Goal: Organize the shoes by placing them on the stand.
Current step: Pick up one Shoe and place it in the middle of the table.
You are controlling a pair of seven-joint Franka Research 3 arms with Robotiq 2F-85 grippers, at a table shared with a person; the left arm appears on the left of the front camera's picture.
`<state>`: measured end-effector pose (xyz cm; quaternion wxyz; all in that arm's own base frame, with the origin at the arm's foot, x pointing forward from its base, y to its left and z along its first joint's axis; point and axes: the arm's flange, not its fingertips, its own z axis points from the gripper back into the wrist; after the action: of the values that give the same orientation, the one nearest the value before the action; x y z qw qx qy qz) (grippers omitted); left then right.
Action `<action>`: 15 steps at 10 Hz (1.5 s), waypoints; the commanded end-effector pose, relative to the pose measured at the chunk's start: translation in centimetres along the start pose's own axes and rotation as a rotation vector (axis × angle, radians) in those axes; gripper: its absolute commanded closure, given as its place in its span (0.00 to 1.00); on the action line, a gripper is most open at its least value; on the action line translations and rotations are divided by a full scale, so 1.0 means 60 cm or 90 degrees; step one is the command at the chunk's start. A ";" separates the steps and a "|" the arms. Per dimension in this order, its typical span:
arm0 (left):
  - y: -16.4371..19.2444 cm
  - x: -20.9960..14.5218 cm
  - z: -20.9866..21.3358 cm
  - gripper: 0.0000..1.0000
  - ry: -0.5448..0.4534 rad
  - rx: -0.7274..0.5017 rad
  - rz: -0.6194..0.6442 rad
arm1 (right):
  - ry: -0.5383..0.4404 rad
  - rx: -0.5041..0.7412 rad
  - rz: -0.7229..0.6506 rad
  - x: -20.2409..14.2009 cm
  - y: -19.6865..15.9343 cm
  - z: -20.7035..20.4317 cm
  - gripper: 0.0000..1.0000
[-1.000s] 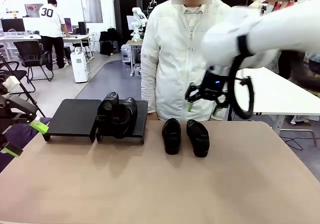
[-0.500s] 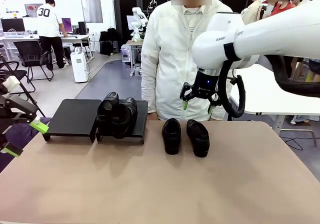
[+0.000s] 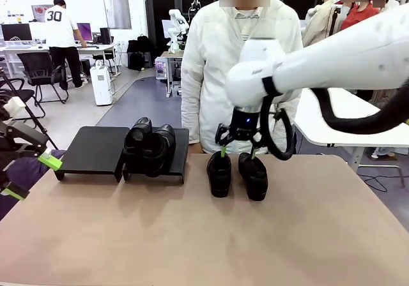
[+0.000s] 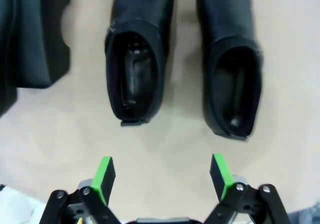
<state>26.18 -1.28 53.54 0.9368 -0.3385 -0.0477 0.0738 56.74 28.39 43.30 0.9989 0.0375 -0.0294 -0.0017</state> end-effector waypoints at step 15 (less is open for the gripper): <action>0.001 0.000 0.006 0.00 0.004 -0.006 -0.002 | 0.037 0.052 -0.052 0.095 -0.012 -0.096 0.00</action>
<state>26.19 -1.28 53.54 0.9369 -0.3385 -0.0477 0.0738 62.54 28.59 38.22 0.9963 0.0747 0.0061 -0.0409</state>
